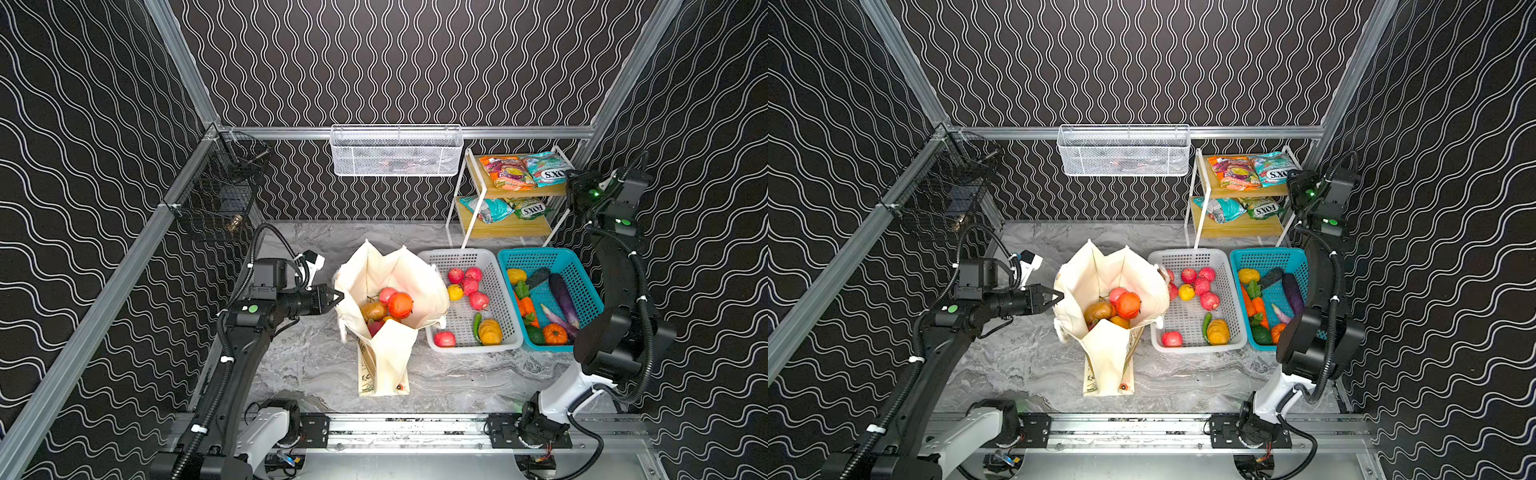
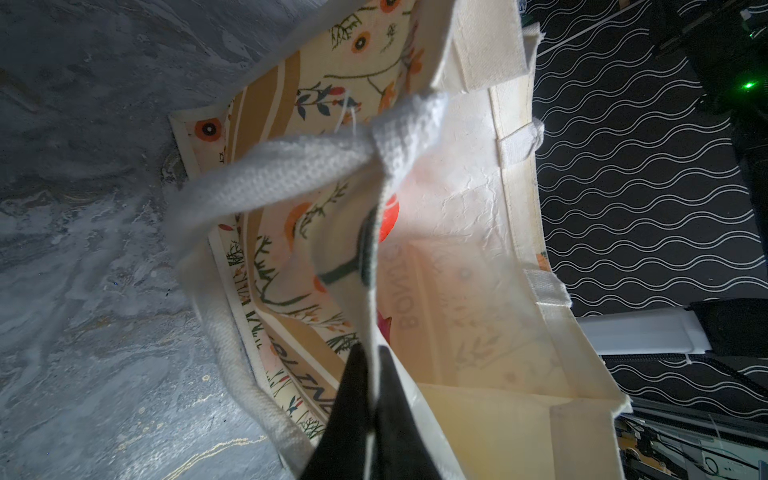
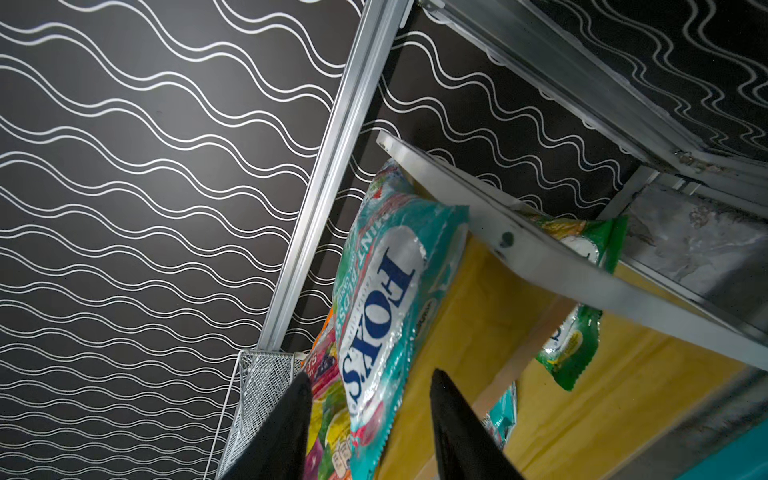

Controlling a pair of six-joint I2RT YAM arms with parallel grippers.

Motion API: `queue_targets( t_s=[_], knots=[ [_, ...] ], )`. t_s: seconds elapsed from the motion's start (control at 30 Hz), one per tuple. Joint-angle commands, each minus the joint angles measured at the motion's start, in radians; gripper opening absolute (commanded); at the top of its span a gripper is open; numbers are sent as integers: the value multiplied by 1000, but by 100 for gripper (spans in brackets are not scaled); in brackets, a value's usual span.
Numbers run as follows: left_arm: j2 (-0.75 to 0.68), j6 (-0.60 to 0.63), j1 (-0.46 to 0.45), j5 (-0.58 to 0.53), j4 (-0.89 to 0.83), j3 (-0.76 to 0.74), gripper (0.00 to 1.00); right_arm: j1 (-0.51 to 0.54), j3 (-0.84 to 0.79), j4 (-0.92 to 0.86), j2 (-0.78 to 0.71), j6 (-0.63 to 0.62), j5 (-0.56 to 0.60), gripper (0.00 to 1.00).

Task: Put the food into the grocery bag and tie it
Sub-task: 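Move the right gripper up to the white shelf toward the FOXS snack bags, then grasp the teal FOXS snack bag on the top shelf and lift it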

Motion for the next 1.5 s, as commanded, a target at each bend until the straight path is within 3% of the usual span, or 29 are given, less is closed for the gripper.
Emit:
queue_targets(
  t_s=[0.0,0.37,0.7,0.93,1.47],
  knots=[
    [1,23,0,6,12,-7,8,-2,11,58,21,43,-24,45],
    [10,17,0,8,31,-11,8,-2,34,96,60,91,-35,22],
    [6,15,1,10,35,-13,8,-2,56,101,79,111,-30,18],
    [8,17,0,10,32,-11,9,0,48,115,69,127,-29,1],
    [27,26,-1,16,30,5,9,-1,106,222,55,167,10,0]
  ],
)
